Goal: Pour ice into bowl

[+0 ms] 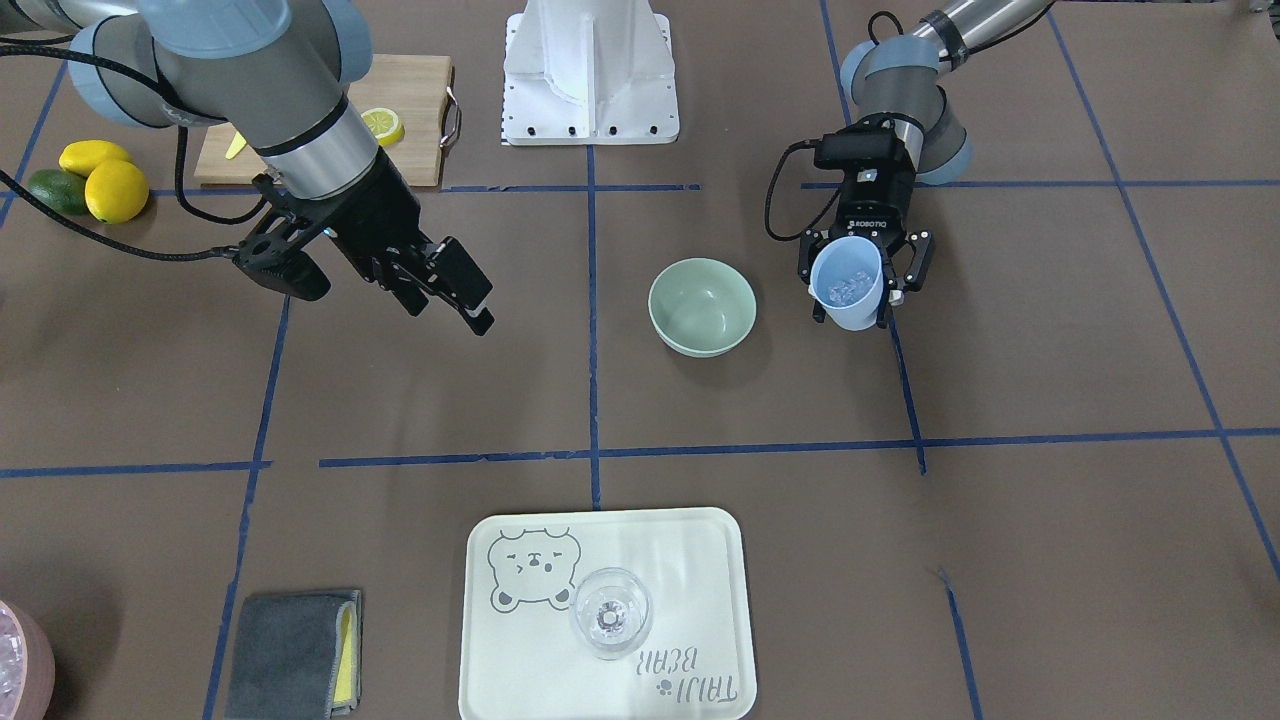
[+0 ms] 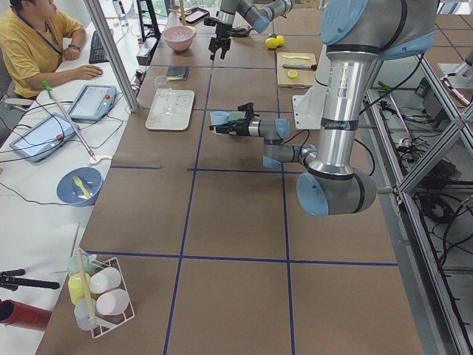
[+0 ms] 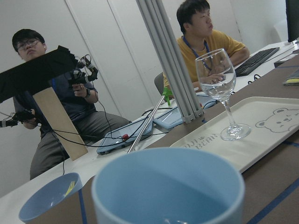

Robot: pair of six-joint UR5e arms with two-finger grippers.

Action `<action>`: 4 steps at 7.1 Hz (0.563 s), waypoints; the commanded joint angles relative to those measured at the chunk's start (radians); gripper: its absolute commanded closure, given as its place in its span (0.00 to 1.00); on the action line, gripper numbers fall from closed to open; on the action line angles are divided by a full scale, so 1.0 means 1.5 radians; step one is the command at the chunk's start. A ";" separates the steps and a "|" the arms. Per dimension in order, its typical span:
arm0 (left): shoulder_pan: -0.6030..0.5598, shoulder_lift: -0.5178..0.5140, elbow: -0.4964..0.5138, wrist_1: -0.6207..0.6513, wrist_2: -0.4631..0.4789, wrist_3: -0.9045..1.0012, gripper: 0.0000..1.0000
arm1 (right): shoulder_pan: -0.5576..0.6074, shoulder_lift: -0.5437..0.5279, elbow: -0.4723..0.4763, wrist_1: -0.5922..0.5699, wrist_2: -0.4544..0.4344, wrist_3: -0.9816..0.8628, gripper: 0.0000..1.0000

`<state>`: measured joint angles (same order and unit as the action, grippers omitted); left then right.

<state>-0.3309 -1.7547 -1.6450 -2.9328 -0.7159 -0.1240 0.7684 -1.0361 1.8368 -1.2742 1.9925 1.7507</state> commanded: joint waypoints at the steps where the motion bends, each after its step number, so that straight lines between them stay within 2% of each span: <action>1: 0.022 -0.017 -0.010 0.047 -0.004 0.048 1.00 | 0.009 -0.001 0.004 -0.001 0.007 0.000 0.00; 2: 0.027 -0.026 -0.002 0.142 -0.002 0.083 1.00 | 0.013 -0.002 0.003 -0.002 0.007 0.000 0.00; 4: 0.028 -0.038 -0.006 0.169 0.000 0.274 1.00 | 0.018 -0.003 0.002 -0.003 0.007 -0.003 0.00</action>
<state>-0.2912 -1.8040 -1.6467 -2.7077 -0.7177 0.1149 0.7921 -1.0388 1.8405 -1.2786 2.0033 1.7472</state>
